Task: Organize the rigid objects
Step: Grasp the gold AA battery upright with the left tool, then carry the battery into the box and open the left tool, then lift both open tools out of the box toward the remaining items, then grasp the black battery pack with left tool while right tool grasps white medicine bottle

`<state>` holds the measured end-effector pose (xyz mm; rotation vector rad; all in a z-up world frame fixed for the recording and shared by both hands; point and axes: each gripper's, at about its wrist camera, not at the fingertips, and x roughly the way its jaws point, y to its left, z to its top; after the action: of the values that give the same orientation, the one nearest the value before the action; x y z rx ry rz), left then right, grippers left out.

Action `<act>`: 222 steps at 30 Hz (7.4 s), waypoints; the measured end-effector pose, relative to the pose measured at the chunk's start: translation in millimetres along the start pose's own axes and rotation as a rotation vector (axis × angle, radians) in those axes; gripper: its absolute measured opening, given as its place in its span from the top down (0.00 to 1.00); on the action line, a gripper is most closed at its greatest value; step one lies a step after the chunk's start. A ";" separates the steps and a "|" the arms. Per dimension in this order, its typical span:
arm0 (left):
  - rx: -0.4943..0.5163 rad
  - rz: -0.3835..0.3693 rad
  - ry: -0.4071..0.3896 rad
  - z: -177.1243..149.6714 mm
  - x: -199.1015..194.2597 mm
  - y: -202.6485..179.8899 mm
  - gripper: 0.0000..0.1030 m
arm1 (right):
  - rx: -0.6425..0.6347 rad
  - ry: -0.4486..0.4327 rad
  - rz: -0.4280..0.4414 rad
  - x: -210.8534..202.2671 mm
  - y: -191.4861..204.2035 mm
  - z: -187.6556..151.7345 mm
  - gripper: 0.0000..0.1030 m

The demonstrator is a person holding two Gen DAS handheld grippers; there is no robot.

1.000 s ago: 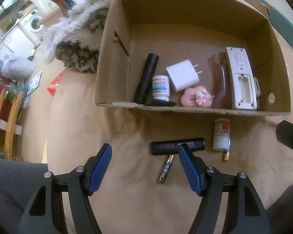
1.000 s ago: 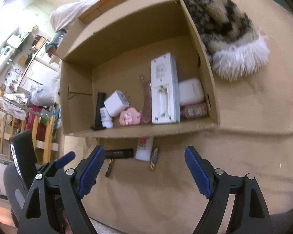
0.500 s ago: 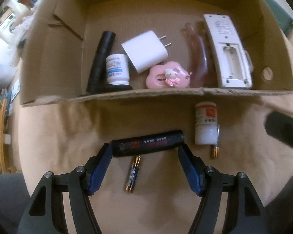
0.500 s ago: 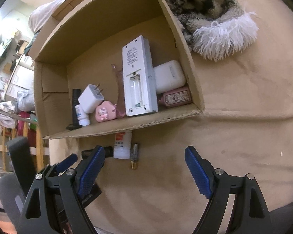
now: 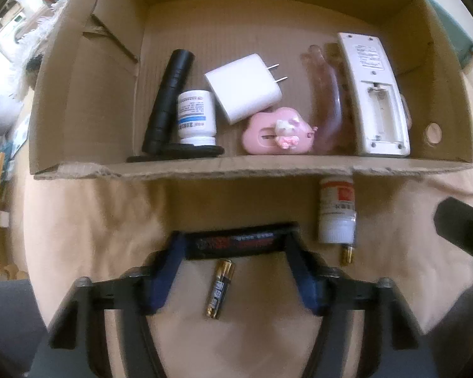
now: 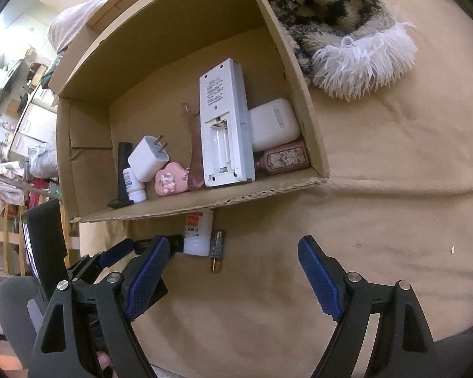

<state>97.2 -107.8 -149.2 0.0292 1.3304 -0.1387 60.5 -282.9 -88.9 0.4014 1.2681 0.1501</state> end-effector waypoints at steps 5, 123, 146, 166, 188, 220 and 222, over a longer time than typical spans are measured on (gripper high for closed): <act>0.027 0.056 0.032 -9.7 -1.7 7.0 0.92 | 0.009 0.004 -0.007 1.7 -0.2 0.5 0.14; 0.003 -0.065 -0.277 86.6 -56.9 42.6 0.91 | -0.193 -0.159 -0.011 18.0 45.9 88.9 0.90; -0.015 -0.011 -0.299 80.7 -62.1 36.2 0.52 | -0.146 -0.180 0.041 14.4 39.4 92.8 0.67; -0.005 0.049 -0.289 82.3 -81.2 36.4 0.44 | -0.093 -0.268 0.110 -20.3 33.7 89.3 0.25; -0.100 0.083 -0.258 18.6 -119.2 72.3 0.44 | -0.012 -0.250 0.187 -53.0 22.9 28.2 0.25; -0.205 -0.008 -0.150 -2.6 -83.6 92.0 0.44 | -0.137 0.074 -0.070 81.2 59.8 11.3 0.26; -0.182 -0.001 -0.138 -4.2 -78.9 87.0 0.44 | -0.147 0.077 -0.084 86.8 61.8 12.0 0.55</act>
<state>85.1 -14.5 -78.8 -0.1323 1.2006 -0.0195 104.7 -200.1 -140.7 0.2176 1.3381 0.1880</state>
